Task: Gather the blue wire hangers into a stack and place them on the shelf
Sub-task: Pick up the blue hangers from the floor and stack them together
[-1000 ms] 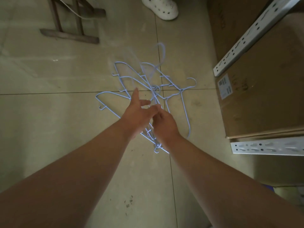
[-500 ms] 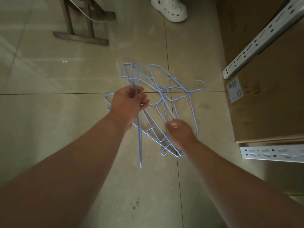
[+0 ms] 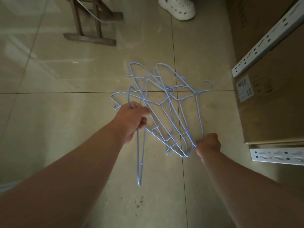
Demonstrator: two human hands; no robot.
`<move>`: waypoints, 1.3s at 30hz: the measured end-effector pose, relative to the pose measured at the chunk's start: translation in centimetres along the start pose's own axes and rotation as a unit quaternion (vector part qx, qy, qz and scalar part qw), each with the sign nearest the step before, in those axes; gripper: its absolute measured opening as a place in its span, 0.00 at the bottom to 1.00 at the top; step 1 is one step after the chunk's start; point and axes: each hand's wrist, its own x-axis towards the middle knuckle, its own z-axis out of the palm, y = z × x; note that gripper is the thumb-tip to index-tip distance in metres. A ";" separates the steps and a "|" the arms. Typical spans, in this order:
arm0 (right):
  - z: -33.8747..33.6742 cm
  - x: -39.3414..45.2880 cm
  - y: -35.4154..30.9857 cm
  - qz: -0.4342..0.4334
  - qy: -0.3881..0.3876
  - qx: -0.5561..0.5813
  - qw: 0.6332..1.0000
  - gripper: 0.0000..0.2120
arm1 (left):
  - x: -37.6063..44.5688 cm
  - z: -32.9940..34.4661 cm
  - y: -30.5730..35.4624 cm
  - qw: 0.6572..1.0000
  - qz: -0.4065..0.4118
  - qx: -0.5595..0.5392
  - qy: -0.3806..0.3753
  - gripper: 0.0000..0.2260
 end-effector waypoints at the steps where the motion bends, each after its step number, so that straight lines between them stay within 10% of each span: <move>1: -0.2 -0.1 -0.4 -0.001 0.001 -0.015 1.000 0.18 | 0.0 0.0 0.0 1.000 -0.001 -0.006 0.005 0.16; 10: -0.1 -2.7 1.3 -0.024 -0.037 -0.097 0.994 0.20 | 0.0 0.7 1.0 0.986 0.051 -0.014 0.161 0.11; 19: -0.6 -2.6 -0.1 -0.120 -0.052 -0.017 0.991 0.08 | 0.4 0.0 1.5 0.988 0.028 -0.090 0.125 0.08; 34: -2.1 -10.8 -9.6 -0.243 -0.391 0.134 0.878 0.04 | 0.8 -1.3 2.6 0.989 0.102 -0.106 0.025 0.33; 39: -1.9 -11.3 -9.0 -0.236 -0.465 0.084 0.849 0.15 | 0.6 -1.4 2.5 0.983 0.118 -0.134 0.032 0.23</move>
